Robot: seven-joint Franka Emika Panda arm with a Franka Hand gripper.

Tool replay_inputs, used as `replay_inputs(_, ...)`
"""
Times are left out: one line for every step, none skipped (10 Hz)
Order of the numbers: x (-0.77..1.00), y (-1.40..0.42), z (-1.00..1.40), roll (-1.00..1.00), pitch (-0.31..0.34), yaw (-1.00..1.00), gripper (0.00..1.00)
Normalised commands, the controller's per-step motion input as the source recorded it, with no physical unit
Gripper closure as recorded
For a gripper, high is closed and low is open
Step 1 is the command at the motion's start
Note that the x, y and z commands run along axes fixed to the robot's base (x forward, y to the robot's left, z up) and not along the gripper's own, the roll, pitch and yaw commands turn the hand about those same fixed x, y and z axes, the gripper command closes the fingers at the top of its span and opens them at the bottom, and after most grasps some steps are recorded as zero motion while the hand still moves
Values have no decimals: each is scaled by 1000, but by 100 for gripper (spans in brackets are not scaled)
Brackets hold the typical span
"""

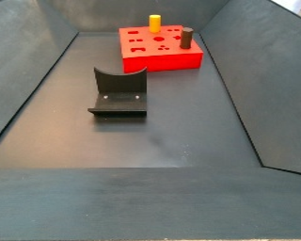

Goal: Pick up the double-square object. Move up. Rotate the double-square object. Place the double-square object on the fixture. Regrasp the double-square object. Move to above the board. Insert the double-square object.
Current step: Move to above the board, then insert the double-square object.

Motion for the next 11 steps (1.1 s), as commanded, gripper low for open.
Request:
replay_inputs(-575,-1000,369,-1000,-78,-129,100)
replay_inputs(-604,-1000,374,-1000,-78,-132,100)
replay_inputs(-620,-958,363,-1000,-80,-134,100)
replay_inputs(-414,-555,219,-1000,-85,-134,100)
replay_inputs(-271,-301,122,-1000,-86,-130,100)
replay_inputs(-180,-150,65,-1000,-85,-122,100)
replay_inputs(-136,-81,47,-829,-81,-96,100)
replay_inputs(-105,-32,22,-534,-73,-50,100)
replay_inputs(-80,-12,11,-368,-66,-32,100)
replay_inputs(-61,-1,10,-253,-56,-25,100)
replay_inputs(0,-9,-71,0,-10,0,100)
